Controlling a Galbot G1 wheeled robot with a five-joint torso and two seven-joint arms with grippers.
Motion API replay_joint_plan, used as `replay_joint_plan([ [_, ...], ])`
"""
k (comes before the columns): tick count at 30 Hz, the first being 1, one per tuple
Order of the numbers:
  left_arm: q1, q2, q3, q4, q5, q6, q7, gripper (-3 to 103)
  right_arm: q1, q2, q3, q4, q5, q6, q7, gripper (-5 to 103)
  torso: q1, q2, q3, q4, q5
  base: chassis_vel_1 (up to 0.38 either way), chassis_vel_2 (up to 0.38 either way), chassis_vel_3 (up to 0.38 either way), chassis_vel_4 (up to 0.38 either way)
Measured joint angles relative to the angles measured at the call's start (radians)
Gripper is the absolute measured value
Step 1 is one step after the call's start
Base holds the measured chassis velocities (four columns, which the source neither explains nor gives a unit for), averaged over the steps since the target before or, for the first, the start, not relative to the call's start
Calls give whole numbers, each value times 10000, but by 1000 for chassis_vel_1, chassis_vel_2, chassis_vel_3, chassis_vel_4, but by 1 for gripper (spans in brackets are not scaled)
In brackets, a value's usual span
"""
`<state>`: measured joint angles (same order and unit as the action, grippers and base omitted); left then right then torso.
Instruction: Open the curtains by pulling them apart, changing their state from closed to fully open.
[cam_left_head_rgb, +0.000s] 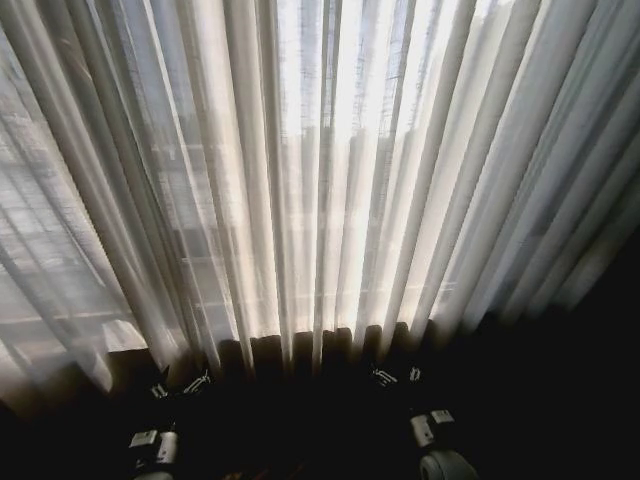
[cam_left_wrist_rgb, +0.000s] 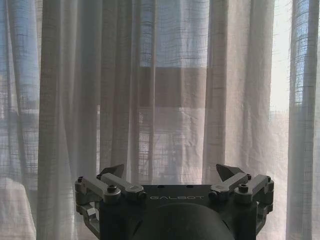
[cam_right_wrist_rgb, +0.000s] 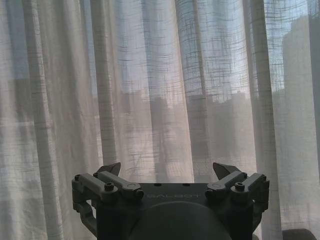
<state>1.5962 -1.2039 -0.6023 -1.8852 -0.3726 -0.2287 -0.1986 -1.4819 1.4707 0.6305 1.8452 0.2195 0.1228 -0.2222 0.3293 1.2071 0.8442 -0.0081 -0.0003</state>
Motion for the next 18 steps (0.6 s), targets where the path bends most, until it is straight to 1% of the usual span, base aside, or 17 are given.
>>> replay_joint_plan([
  [3, 0, 0, 0, 0, 0, 0, 0, 100, 117, -4, -85, -219, 183, 596, -214, 100, 3, -2, 2, 1, 2, -288, 343, 314, -327],
  [5, -1, 0, 0, 0, 0, 0, 0, 100, 158, -14, -98, -281, 249, 719, -278, 100, 6, -3, 3, 1, 4, -270, 301, 301, -311],
  [6, -4, 0, 1, 0, 0, 0, 0, 100, 188, -38, -99, -324, 304, 800, -319, 100, 11, -5, 4, -3, 2, -261, 160, 210, -219],
  [8, -4, 0, 0, 0, 0, 0, 0, 100, 224, -62, -106, -359, 335, 865, -336, 100, 16, -6, 5, -1, 2, -180, 160, 210, -112],
  [10, -5, 0, 0, 0, 0, 0, 1, 100, 295, -149, -137, -408, 372, 950, -358, 100, 18, -7, 6, -2, 1, -133, 119, 43, -64],
  [13, -3, 0, 1, 0, 0, 0, 1, 100, 384, -268, -212, -403, 378, 945, -302, 100, 10, -5, 5, 2, 1, 0, 0, 0, 0],
  [16, 3, 0, 1, 0, 0, 0, 1, 100, 575, -538, -450, -360, 379, 822, 127, 100, -16, 9, -6, 0, 1, 29, -34, -30, 22],
  [18, 4, 0, 0, 0, 0, 0, 1, 100, 628, -585, -510, -372, 379, 804, 206, 100, -16, 9, -6, -1, 1, 44, -65, -78, 32],
])
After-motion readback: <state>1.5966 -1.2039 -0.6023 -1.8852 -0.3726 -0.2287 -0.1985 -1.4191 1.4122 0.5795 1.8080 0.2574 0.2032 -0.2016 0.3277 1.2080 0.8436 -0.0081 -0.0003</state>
